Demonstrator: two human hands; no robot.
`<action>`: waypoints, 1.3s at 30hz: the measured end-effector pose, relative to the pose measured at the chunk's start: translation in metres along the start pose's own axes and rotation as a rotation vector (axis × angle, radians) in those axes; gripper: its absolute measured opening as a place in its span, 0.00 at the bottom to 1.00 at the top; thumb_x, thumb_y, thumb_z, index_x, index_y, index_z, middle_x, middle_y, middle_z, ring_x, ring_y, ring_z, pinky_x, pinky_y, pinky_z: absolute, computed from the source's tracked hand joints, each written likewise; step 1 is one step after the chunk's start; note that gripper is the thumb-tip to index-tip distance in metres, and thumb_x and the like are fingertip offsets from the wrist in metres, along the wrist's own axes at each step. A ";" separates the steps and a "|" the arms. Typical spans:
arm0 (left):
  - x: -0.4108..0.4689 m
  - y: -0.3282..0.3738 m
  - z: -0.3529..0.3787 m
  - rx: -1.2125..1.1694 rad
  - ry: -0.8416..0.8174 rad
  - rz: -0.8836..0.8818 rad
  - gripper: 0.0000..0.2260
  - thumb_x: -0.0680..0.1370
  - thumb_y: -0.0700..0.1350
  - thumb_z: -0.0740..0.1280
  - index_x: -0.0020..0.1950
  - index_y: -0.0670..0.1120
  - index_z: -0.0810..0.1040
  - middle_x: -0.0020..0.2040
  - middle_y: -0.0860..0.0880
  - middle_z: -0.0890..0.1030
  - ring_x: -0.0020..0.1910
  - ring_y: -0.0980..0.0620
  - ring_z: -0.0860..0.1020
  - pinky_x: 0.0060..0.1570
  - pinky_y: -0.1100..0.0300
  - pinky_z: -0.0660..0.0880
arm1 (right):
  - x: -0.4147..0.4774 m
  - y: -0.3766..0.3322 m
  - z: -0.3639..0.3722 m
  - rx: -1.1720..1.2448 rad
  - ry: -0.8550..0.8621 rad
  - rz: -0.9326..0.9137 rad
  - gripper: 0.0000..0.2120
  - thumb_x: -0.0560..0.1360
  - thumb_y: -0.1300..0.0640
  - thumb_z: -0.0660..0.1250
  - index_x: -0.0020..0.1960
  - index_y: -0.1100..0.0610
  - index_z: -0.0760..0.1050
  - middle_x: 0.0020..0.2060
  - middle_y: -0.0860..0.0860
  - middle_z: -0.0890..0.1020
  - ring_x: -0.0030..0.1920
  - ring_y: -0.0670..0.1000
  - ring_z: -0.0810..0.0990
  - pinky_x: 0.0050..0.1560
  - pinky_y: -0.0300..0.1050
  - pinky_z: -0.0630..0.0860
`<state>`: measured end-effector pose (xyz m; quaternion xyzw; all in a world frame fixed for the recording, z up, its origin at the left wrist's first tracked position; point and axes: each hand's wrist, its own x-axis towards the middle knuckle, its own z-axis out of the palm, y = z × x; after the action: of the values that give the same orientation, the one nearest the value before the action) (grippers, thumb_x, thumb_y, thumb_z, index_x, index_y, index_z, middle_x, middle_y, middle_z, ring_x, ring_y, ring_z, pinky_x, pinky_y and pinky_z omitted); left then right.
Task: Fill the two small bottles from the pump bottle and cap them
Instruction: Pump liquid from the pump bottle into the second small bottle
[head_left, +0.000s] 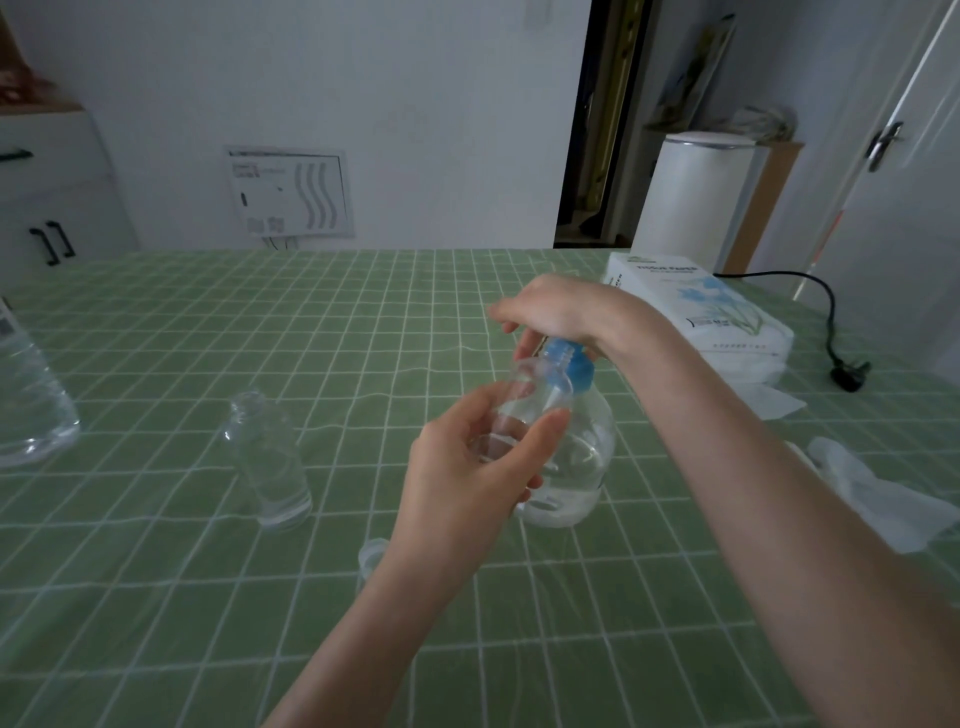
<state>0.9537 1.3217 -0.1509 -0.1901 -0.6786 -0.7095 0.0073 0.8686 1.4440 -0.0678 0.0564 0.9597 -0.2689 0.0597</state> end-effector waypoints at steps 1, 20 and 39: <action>0.000 -0.001 0.000 0.003 -0.002 0.000 0.16 0.64 0.57 0.69 0.49 0.52 0.80 0.31 0.54 0.81 0.28 0.57 0.79 0.27 0.68 0.72 | 0.000 0.002 0.001 0.008 -0.005 0.004 0.20 0.79 0.47 0.59 0.63 0.58 0.75 0.60 0.56 0.79 0.58 0.57 0.77 0.51 0.48 0.71; 0.000 0.002 0.001 0.011 -0.003 -0.002 0.12 0.64 0.56 0.70 0.47 0.58 0.79 0.33 0.54 0.82 0.28 0.56 0.80 0.29 0.67 0.74 | 0.004 0.000 -0.001 -0.013 0.011 -0.035 0.28 0.79 0.44 0.58 0.73 0.60 0.66 0.67 0.58 0.75 0.64 0.58 0.74 0.54 0.49 0.67; 0.000 0.004 0.000 0.007 -0.006 0.000 0.16 0.64 0.56 0.69 0.49 0.54 0.80 0.35 0.51 0.83 0.29 0.56 0.79 0.27 0.68 0.72 | 0.000 -0.002 -0.004 -0.011 0.046 -0.058 0.25 0.79 0.45 0.59 0.71 0.59 0.68 0.56 0.55 0.82 0.48 0.53 0.78 0.37 0.43 0.67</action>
<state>0.9549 1.3218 -0.1472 -0.1923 -0.6809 -0.7066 0.0060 0.8684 1.4438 -0.0635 0.0343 0.9635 -0.2638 0.0299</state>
